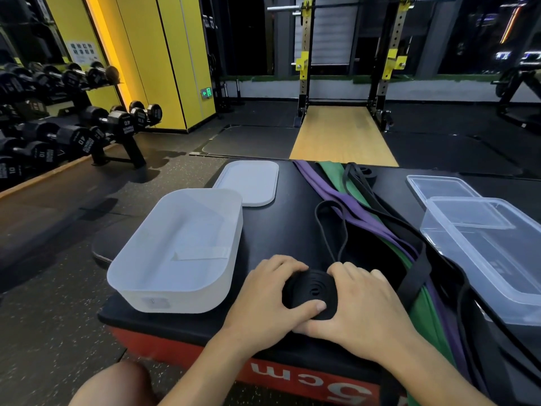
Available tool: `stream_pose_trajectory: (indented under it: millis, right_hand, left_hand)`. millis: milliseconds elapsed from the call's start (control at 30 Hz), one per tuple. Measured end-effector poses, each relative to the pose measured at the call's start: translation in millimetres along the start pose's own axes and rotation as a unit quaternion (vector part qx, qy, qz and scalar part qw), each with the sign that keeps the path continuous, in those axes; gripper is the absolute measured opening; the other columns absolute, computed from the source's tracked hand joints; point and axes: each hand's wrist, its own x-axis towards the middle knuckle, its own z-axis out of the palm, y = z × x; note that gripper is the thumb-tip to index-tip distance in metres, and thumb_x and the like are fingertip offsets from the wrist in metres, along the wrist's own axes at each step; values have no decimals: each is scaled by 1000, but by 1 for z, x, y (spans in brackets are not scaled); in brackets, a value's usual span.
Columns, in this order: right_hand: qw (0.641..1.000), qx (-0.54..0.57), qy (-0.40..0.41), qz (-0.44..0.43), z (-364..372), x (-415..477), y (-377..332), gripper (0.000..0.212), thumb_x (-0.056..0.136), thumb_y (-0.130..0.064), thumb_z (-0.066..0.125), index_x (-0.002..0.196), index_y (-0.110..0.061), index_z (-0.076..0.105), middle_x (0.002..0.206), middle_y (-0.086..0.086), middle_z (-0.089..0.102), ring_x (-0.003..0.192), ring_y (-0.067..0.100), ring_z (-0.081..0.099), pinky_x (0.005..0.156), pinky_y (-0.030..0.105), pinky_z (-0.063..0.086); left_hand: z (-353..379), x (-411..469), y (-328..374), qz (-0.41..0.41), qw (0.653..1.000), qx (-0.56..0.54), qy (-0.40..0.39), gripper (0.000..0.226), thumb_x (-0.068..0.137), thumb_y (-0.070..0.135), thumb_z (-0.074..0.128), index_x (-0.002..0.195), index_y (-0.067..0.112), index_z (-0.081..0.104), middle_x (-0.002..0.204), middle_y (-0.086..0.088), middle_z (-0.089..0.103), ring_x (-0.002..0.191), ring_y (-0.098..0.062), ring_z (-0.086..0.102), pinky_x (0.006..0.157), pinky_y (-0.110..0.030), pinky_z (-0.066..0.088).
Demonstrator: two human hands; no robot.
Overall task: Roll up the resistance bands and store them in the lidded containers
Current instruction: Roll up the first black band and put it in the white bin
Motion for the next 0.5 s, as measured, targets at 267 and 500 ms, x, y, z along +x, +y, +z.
stream_pose_trajectory:
  millis: [267, 500]
  right_hand:
    - [993, 64, -78, -68, -4, 0, 18, 101, 70, -86, 50, 157, -44, 18, 102, -24, 32, 100, -8, 33, 96, 27, 31]
    - [1000, 20, -4, -14, 1, -1, 2, 87, 57, -101, 41, 116, -38, 48, 100, -20, 55, 98, 4, 54, 94, 33, 38]
  left_hand:
    - [-1, -3, -6, -28, 998, -47, 14, 54, 74, 67, 74, 123, 51, 56, 116, 34, 56, 119, 6, 51, 102, -25, 45]
    - [1, -3, -3, -26, 999, -17, 23, 48, 86, 59, 72, 128, 44, 55, 119, 30, 53, 120, 6, 49, 101, -20, 44]
